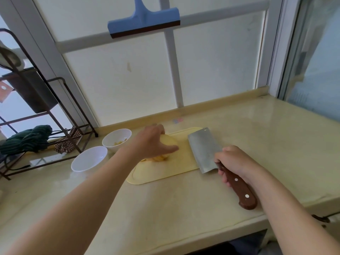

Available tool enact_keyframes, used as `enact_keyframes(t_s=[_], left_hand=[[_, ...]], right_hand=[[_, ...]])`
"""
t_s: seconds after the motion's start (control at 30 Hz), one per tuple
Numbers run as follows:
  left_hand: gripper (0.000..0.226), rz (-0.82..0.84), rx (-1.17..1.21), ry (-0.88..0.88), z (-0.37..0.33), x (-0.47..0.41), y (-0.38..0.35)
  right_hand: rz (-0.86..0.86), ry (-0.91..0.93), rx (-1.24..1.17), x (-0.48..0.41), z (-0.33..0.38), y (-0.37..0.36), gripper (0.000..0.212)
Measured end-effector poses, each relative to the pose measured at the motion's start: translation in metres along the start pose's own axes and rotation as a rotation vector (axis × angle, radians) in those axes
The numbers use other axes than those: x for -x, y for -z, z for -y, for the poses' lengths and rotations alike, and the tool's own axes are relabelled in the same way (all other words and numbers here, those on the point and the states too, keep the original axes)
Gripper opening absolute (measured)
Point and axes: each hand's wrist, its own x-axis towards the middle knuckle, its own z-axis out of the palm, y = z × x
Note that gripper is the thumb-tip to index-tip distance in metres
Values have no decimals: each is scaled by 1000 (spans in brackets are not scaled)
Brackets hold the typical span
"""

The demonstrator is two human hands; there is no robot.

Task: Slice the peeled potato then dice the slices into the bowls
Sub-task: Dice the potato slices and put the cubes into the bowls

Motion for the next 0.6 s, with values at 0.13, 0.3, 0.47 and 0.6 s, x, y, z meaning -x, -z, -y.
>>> enact_keyframes(t_s=[0.13,0.3,0.47,0.6], left_hand=[[68,25,60,-51,-37,21,-28],[67,11,107,4,-47,9,-47],[63,-33,64,28,-60,-2,-65],[64,-37,50,95,-67,-10,-79]], right_hand=[[1,11,-14,1,1,1,9],[-8,4,-42,2,-1,4,11],[-26,-48,-91,-3,3,14,8],[-38,-58,-16,-9,4,24,8]])
